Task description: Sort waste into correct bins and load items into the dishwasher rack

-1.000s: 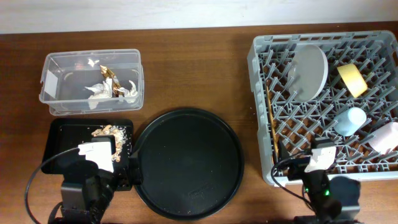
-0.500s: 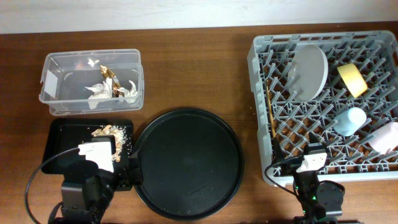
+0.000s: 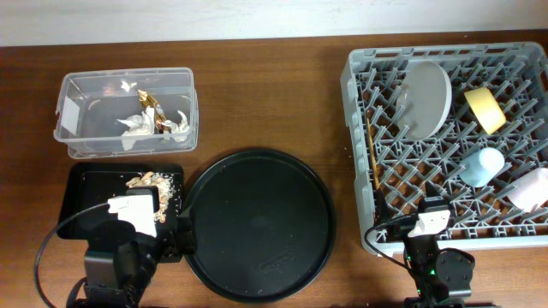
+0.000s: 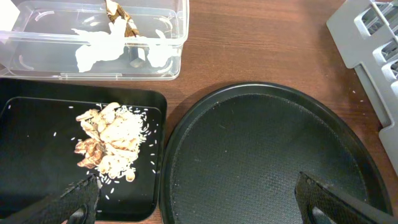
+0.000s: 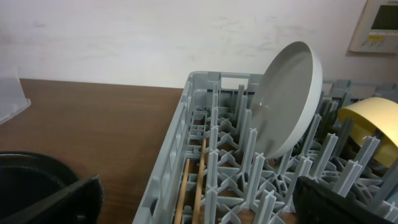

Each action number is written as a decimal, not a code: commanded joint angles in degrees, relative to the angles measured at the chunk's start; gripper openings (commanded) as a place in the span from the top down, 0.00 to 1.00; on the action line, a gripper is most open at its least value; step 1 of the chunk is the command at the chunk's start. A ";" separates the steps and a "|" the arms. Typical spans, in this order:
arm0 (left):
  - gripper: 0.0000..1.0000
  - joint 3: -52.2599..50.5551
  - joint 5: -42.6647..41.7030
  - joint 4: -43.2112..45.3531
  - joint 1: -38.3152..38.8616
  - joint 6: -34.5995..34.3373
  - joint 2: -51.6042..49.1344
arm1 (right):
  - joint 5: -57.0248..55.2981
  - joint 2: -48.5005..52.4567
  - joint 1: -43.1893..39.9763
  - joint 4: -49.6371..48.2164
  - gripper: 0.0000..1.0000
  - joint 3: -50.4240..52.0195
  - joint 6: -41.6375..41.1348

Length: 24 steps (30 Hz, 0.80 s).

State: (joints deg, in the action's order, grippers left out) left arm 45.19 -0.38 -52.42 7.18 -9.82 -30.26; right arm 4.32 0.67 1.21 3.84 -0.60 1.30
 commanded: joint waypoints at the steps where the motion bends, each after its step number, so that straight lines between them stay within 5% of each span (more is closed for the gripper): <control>1: 0.01 -0.26 0.61 0.31 0.17 0.94 0.28 | -0.33 -0.48 0.28 0.28 0.02 0.28 -0.22; 5: 0.01 -0.46 1.95 -3.80 0.22 0.96 1.86 | -0.33 -0.48 0.28 0.28 0.02 0.28 -0.22; 10: 0.01 -12.22 3.43 0.39 0.17 0.98 15.78 | -0.33 -0.48 0.28 0.28 0.02 0.28 -0.22; 14: 0.01 -26.60 3.17 18.62 0.17 0.98 26.47 | -0.33 -0.48 0.28 0.28 0.02 0.28 -0.20; 19: 0.01 -39.39 1.42 50.23 -0.37 14.84 29.99 | -0.33 -0.48 0.28 0.28 0.02 0.28 -0.20; 24: 0.01 -44.72 0.24 48.15 -1.07 15.52 29.99 | -0.33 -0.48 0.28 0.28 0.02 0.28 -0.22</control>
State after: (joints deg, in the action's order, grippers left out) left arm 2.20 0.89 -2.83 6.37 3.27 -0.62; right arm 4.29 0.62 1.21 3.86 -0.62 1.32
